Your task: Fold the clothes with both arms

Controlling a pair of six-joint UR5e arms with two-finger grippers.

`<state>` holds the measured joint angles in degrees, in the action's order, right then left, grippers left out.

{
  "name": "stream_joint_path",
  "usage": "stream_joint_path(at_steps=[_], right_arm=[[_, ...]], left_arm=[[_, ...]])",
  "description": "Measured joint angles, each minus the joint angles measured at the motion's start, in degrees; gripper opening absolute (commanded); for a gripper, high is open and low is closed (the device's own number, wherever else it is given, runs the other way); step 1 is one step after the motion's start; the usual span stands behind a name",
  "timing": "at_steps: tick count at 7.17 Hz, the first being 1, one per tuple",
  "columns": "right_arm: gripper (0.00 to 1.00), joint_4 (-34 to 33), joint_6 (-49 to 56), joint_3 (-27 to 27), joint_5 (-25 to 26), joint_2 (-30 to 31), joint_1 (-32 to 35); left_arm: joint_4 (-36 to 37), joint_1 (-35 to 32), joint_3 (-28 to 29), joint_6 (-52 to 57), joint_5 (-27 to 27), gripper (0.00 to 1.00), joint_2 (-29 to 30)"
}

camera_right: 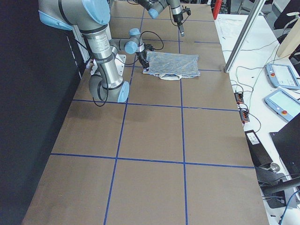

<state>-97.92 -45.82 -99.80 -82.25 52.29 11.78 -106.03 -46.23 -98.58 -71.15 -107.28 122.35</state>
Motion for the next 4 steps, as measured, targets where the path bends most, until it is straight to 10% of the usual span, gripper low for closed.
stream_joint_path(at_steps=[4], right_arm=[[0.00, 0.21, 0.05, -0.83, -0.26, 0.06, 0.53]], left_arm=[[0.08, 0.00, -0.26, 0.02, -0.11, 1.00, 0.27]])
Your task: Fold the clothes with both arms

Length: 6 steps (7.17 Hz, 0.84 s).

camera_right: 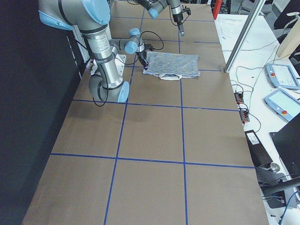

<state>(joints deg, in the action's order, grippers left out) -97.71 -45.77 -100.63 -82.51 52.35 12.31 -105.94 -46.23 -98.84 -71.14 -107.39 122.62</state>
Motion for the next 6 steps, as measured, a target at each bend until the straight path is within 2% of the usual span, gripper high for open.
stream_joint_path(at_steps=[4, 6], right_arm=[[0.00, 0.22, -0.16, -6.74, -2.49, 6.63, 3.09], [0.00, 0.08, -1.49, -7.76, -2.77, 8.64, 3.37]], left_arm=[[0.01, 0.00, -0.04, -0.05, 0.10, 1.00, 0.18], [-0.06, 0.00, 0.04, 0.00, 0.18, 1.00, 0.15]])
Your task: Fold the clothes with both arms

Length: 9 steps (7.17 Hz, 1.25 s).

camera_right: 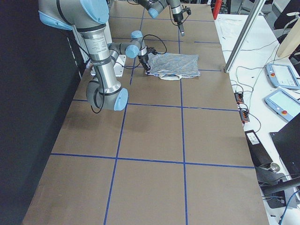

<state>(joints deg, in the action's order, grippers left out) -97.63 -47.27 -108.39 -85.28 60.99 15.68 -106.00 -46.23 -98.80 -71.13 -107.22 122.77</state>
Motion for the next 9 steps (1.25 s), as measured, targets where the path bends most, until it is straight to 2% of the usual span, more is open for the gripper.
stream_joint_path(at_steps=[3, 4, 5, 6, 9], right_arm=[[0.00, -0.56, -5.82, -0.36, -3.54, 2.37, 0.00], [0.23, -0.95, -6.68, -0.59, -3.99, 3.03, -0.02], [0.65, -2.01, -7.04, -1.09, -4.25, 3.31, -0.03], [1.00, -3.21, -7.14, -1.76, -4.38, 3.32, -0.03], [1.00, -3.90, -5.27, -1.51, -6.51, 1.82, 4.56]], left_arm=[[-0.10, 0.03, 0.36, 0.03, 0.07, 1.00, -0.07], [-0.13, 0.02, 0.48, 0.03, 0.07, 1.00, -0.07], [-0.15, 0.02, 0.53, 0.03, 0.08, 1.00, -0.04], [-0.16, 0.04, 0.56, 0.03, 0.08, 1.00, 0.03], [-0.17, 0.09, 0.65, 0.03, 0.08, 1.00, 0.16]])
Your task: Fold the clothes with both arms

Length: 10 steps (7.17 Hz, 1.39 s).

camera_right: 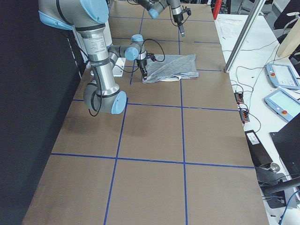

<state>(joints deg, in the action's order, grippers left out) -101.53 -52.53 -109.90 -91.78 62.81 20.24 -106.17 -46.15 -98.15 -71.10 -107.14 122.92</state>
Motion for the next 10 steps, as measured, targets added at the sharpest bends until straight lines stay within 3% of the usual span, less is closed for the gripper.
stream_joint_path(at_steps=[3, 5, 10], right_arm=[[1.00, 1.44, 3.81, 10.87, -0.99, -9.03, 7.37], [1.00, 8.90, 4.64, 20.52, -2.17, -12.22, 9.64], [1.00, 12.35, 5.13, 24.96, -4.75, -13.19, 10.58]], left_arm=[[-0.07, -0.19, 0.01, 0.32, -0.10, 1.00, 0.09], [-0.09, -0.40, 0.03, 0.92, -0.11, 1.00, 0.07], [-0.09, -0.52, 0.06, 1.66, -0.09, 1.00, 0.06]])
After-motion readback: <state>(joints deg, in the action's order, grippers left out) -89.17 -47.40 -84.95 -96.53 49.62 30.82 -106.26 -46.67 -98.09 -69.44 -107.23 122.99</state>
